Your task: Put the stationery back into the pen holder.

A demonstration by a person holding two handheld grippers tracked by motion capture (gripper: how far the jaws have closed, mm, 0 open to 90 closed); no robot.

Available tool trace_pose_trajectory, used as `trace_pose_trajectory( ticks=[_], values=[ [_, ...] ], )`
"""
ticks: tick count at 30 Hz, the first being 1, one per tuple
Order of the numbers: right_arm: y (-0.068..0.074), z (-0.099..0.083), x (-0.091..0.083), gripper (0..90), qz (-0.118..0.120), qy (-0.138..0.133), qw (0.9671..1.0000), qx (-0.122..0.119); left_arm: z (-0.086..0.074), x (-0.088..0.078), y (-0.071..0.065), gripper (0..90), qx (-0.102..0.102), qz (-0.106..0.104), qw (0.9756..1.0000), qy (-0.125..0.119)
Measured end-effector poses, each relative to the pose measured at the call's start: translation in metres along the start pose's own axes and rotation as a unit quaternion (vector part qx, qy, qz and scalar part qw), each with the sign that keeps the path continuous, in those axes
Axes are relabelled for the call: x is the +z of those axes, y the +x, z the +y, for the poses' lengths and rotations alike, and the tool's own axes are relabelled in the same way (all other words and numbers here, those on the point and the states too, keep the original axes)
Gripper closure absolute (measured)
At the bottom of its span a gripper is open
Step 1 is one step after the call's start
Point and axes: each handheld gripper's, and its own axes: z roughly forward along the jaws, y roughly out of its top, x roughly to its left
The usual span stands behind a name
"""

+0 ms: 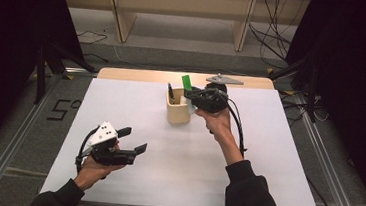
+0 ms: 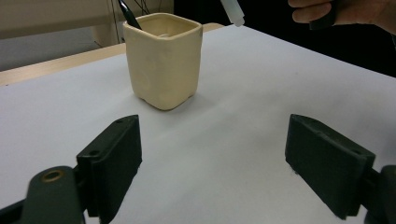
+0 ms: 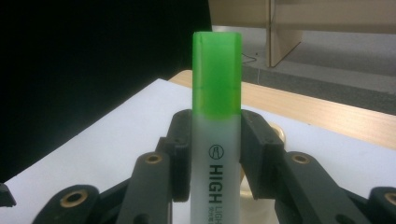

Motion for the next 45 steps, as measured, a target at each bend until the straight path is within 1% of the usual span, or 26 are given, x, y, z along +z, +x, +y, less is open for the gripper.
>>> trace_pose_trajectory(
  ticks=[11, 16, 21, 26, 36, 45],
  values=[
    [0.002, 0.007, 0.008, 67.1, -0.008, 0.001, 1.0000, -0.001, 0.000, 0.000, 0.000, 18.1, 0.000, 0.000, 1.0000, 0.001],
    [0.002, 0.014, 0.011, 67.1, -0.013, -0.003, 0.9999, -0.001, 0.000, 0.000, 0.000, 18.1, 0.000, 0.000, 1.0000, 0.000],
    [0.005, 0.021, 0.015, 67.1, -0.015, -0.006, 0.9998, -0.006, 0.000, 0.000, 0.000, 18.1, 0.000, 0.001, 1.0000, 0.000],
    [0.007, 0.026, 0.022, 67.1, -0.020, -0.007, 0.9998, -0.005, 0.000, 0.000, 0.000, 18.1, 0.000, 0.000, 1.0000, 0.000],
    [0.004, 0.030, 0.035, 67.1, -0.035, -0.001, 0.9994, -0.001, 0.000, 0.000, 0.000, 18.1, 0.001, 0.000, 1.0000, -0.001],
    [-0.003, 0.029, 0.045, 67.1, -0.050, 0.003, 0.9987, 0.010, 0.000, 0.000, 0.000, 18.1, 0.001, -0.001, 1.0000, -0.001]
  ],
)
